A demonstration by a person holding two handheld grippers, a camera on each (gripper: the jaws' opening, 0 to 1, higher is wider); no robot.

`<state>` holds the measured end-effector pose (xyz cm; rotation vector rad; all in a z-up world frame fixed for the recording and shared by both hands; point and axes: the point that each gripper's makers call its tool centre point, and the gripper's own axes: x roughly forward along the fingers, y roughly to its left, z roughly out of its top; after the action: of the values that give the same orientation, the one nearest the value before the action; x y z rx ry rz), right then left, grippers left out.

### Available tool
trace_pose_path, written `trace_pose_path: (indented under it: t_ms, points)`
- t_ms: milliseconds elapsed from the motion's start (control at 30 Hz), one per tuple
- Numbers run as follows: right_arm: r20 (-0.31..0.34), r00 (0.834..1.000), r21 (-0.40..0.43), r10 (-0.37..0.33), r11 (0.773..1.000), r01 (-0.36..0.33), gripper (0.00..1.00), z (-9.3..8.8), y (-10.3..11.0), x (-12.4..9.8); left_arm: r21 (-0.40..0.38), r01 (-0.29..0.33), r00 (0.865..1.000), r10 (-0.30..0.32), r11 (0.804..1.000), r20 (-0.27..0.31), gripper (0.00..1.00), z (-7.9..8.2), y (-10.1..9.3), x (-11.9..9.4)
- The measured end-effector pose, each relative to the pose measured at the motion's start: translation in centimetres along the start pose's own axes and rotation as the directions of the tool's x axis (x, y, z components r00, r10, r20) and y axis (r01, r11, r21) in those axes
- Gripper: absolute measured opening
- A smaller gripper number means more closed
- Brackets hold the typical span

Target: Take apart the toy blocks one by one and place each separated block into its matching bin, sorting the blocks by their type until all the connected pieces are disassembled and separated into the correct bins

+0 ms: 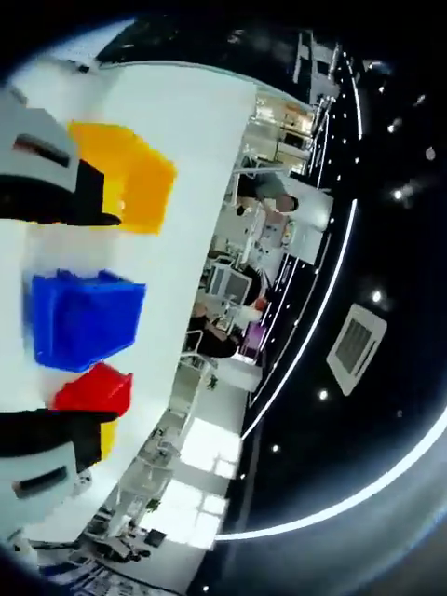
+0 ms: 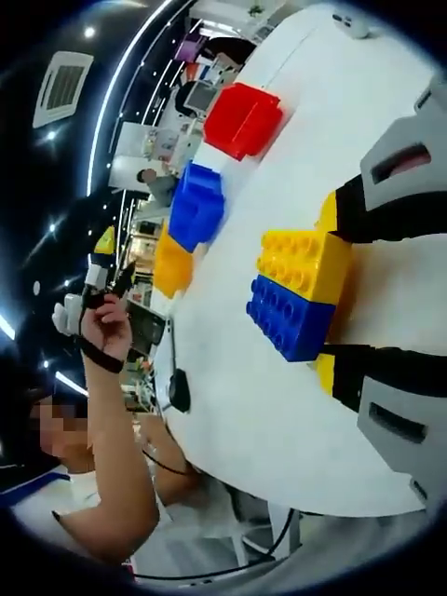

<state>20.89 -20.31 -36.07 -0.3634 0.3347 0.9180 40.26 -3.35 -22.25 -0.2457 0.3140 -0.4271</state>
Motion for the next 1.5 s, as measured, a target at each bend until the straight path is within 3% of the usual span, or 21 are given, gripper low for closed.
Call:
trace_pose_path:
  t_ms: [67,167,300,400,467,533,567,633,667,700,767,900,1000,1067,1100,1167,1200,1233,1267,1333,1500]
  points:
    - [0.000,1.000,0.008,-0.002,1.000,0.002,0.44,0.0,0.0,0.0,0.052,0.057,0.993,-0.051,0.997,-0.109,0.81,-2.9,-3.7,-1.0]
    - [0.002,1.000,0.026,-0.007,1.000,0.007,0.44,-0.1,0.0,0.0,-0.018,0.160,0.970,-0.160,0.987,-0.181,0.84,-6.7,-9.3,-2.7]
    - [0.008,1.000,0.036,-0.015,0.999,0.014,0.45,-0.2,-0.1,-0.1,-0.064,0.259,0.917,-0.266,0.964,-0.299,0.94,-12.6,-14.8,-5.2]
    - [-0.032,0.999,-0.121,-0.034,0.992,0.030,0.48,-0.1,-0.5,-1.5,0.053,0.273,0.882,-0.227,0.961,-0.414,0.94,-17.8,-17.4,-7.3]
    - [-0.045,0.997,-0.246,-0.056,0.968,0.043,0.54,0.3,-1.3,-3.5,0.151,0.293,0.875,-0.201,0.944,-0.440,0.94,-19.8,-18.9,-8.2]
    - [-0.068,0.997,-0.339,-0.034,0.941,0.009,0.55,0.2,-1.8,-5.0,0.168,0.302,0.880,-0.206,0.938,-0.428,0.94,-20.4,-19.8,-8.3]
    - [-0.076,0.997,-0.401,-0.031,0.916,-0.002,0.54,0.4,-2.1,-5.5,0.164,0.300,0.881,-0.207,0.940,-0.425,0.94,-20.6,-20.0,-8.3]
    - [-0.093,0.995,-0.548,-0.034,0.836,-0.023,0.46,0.7,-2.6,-6.0,0.140,0.296,0.887,-0.217,0.945,-0.408,0.94,-20.9,-20.0,-7.7]
    - [-0.104,0.994,-0.625,-0.037,0.779,-0.036,0.40,0.9,-2.7,-6.0,0.126,0.289,0.889,-0.217,0.949,-0.403,0.94,-21.0,-19.8,-7.4]
    - [-0.115,0.993,-0.709,-0.039,0.703,-0.054,0.36,1.2,-2.8,-5.8,0.118,0.284,0.894,-0.219,0.951,-0.391,0.92,-20.9,-19.6,-7.0]
    - [-0.139,0.989,-0.801,-0.039,0.592,-0.089,0.34,1.5,-2.8,-5.2,0.120,0.268,0.902,-0.206,0.956,-0.380,0.88,-20.8,-19.0,-6.7]
    - [-0.178,0.984,-0.897,0.029,0.406,-0.174,0.34,2.0,-1.1,-3.9,0.169,0.264,0.916,-0.191,0.950,-0.353,0.89,-20.5,-18.5,-6.4]
    - [-0.211,0.976,-0.920,0.056,0.326,-0.217,0.33,2.0,-0.2,-3.1,0.220,0.328,0.897,-0.230,0.919,-0.377,0.81,-20.9,-19.4,-6.7]
    - [-0.237,0.969,-0.931,0.067,0.269,-0.247,0.33,1.6,0.2,-2.7,0.224,0.329,0.905,-0.239,0.917,-0.351,0.65,-20.5,-19.6,-6.7]
    - [-0.240,0.969,-0.938,0.059,0.243,-0.247,0.34,1.6,0.0,-2.4,0.218,0.334,0.900,-0.242,0.917,-0.362,0.58,-20.7,-19.7,-6.7]
    - [-0.267,0.962,-0.936,0.064,0.221,-0.274,0.33,0.9,0.0,-2.1,0.245,0.319,0.905,-0.218,0.915,-0.366,0.48,-20.8,-19.3,-6.6]
    - [-0.277,0.959,-0.932,0.068,0.226,-0.285,0.25,0.6,0.0,-2.0,0.258,0.309,0.908,-0.203,0.916,-0.366,0.47,-20.8,-19.1,-6.5]
    - [-0.263,0.963,-0.921,0.060,0.281,-0.269,0.26,0.4,-0.3,-1.7,0.253,0.315,0.907,-0.211,0.915,-0.364,0.47,-20.8,-19.2,-6.5]
    - [-0.271,0.961,-0.924,0.064,0.263,-0.278,0.25,0.2,-0.4,-1.6,0.251,0.313,0.908,-0.211,0.916,-0.363,0.47,-20.8,-19.2,-6.4]
    - [-0.282,0.956,-0.912,0.080,0.287,-0.292,0.25,0.2,-0.5,-1.8,0.252,0.322,0.905,-0.219,0.912,-0.366,0.47,-20.8,-19.2,-6.3]
    - [-0.287,0.955,-0.913,0.080,0.279,-0.298,0.24,-0.1,-0.8,-1.9,0.273,0.324,0.911,-0.220,0.906,-0.350,0.45,-20.7,-19.3,-6.1]
